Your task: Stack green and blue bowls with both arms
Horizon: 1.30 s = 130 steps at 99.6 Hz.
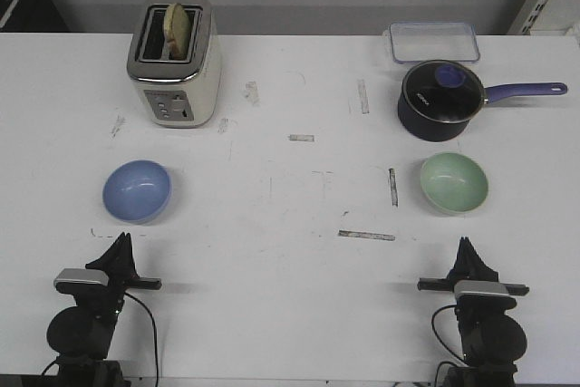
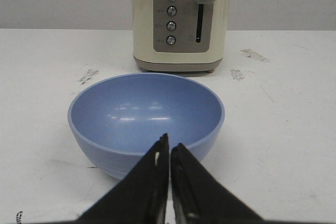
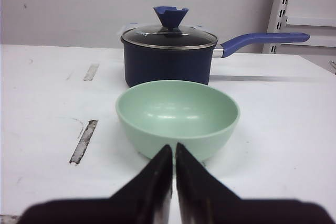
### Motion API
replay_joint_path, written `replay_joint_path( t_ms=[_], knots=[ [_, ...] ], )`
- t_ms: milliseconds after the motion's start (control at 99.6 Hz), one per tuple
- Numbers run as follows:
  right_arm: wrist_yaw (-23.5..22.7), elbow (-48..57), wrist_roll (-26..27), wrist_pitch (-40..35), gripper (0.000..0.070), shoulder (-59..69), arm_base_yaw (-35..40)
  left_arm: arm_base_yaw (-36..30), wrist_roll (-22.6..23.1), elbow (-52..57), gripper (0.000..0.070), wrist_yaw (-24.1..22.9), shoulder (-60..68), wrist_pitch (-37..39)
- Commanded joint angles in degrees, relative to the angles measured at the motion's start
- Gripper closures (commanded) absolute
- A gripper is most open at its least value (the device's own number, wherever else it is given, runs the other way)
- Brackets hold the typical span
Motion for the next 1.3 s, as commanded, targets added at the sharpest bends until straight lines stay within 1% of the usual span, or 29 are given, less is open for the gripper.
replay_joint_path(
  t_ms=[0, 692, 783, 893, 983, 1064, 1144, 1224, 1295],
  knots=[
    [0.02, -0.11, 0.28, 0.63, 0.0696, -0.07, -0.02, -0.02, 0.50, -1.18, 0.0698, 0.04, -0.11, 0.70],
    [0.00, -0.11, 0.28, 0.83, 0.0696, -0.09, -0.02, -0.02, 0.04, -1.20, 0.0698, 0.04, -0.11, 0.61],
    [0.98, -0.11, 0.33, 0.92, 0.0696, -0.09, -0.09, -0.02, 0.04, -1.18, 0.0698, 0.04, -0.11, 0.66],
    [0.90, -0.11, 0.31, 0.92, 0.0696, -0.07, -0.02, -0.02, 0.04, -1.20, 0.0698, 0.04, -0.11, 0.63],
    [1.81, -0.11, 0.35, 2.84, 0.0696, -0.07, -0.02, -0.02, 0.04, -1.18, 0.0698, 0.04, -0.11, 0.66],
    [1.75, 0.13, 0.35, 7.37, 0.0696, -0.07, -0.02, -0.02, 0.04, -1.20, 0.0698, 0.04, -0.11, 0.66],
    [1.75, 2.47, 0.33, 10.69, 0.0696, -0.07, -0.02, -0.02, 0.04, -1.20, 0.0698, 0.04, -0.11, 0.66],
    [1.90, 7.21, 0.31, 10.08, 0.0696, 0.61, -0.02, -0.02, 0.04, -1.18, 0.0698, 0.04, -0.11, 0.68],
    [1.97, 12.79, 0.33, 7.76, 0.0696, 2.93, -0.02, -0.02, 0.04, -1.20, 0.0698, 0.04, -0.11, 0.68]
  ],
)
